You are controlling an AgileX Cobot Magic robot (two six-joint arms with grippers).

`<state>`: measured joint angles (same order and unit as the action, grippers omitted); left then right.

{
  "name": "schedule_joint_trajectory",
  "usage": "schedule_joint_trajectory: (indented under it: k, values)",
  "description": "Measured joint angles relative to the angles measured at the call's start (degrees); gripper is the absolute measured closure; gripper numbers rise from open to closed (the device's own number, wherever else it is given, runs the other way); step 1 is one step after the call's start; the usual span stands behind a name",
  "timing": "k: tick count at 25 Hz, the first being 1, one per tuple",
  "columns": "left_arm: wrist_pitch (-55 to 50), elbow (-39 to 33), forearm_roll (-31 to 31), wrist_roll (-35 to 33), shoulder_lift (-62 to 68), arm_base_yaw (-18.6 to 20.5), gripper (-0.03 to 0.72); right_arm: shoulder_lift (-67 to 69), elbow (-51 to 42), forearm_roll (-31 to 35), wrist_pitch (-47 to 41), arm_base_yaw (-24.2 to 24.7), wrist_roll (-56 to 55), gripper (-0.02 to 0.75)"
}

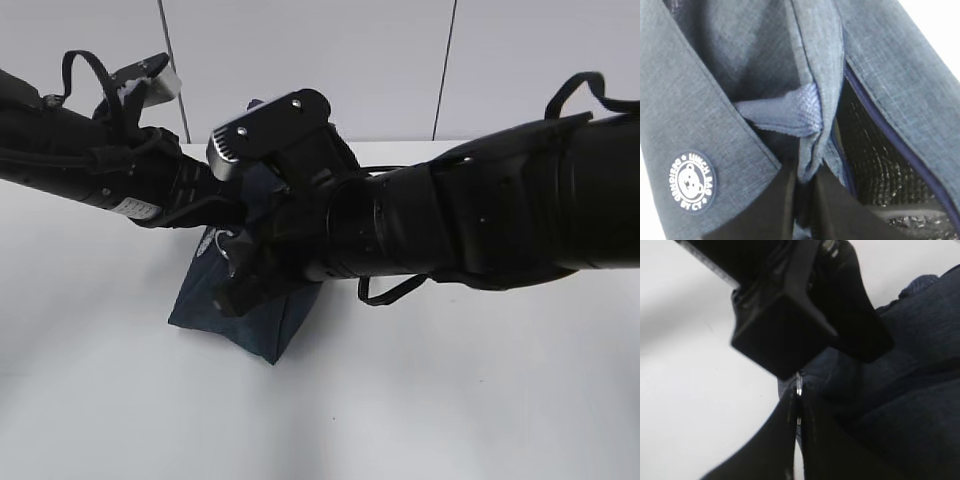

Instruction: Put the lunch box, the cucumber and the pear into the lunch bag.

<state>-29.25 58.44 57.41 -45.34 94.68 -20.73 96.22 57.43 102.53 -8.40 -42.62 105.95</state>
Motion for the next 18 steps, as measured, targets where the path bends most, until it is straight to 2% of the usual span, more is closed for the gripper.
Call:
schedule_joint_trajectory:
  k: [8, 18]
  values:
    - [0.00, 0.05, -0.24, 0.00, 0.00, 0.00, 0.685, -3.32, 0.00, 0.20, 6.65, 0.00, 2.68, 0.720]
    - [-0.04, 0.05, -0.81, 0.00, 0.00, 0.00, 0.685, -3.91, 0.00, 0.62, 9.78, 0.00, 4.25, 0.720]
